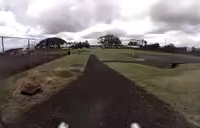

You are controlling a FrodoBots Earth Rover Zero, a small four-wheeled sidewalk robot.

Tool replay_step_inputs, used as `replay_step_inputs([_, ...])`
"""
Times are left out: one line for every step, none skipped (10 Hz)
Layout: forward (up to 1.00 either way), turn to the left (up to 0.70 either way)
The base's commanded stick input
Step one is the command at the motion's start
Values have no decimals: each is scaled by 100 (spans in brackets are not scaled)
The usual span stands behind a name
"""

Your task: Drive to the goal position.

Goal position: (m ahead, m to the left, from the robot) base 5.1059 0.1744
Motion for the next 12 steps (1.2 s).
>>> replay_step_inputs([85, 22])
replay_step_inputs([85, 27])
replay_step_inputs([85, 6])
replay_step_inputs([85, 0])
replay_step_inputs([85, 0])
replay_step_inputs([85, 0])
replay_step_inputs([85, 0])
replay_step_inputs([85, 0])
replay_step_inputs([85, 0])
replay_step_inputs([85, 0])
replay_step_inputs([85, 0])
replay_step_inputs([85, 0])
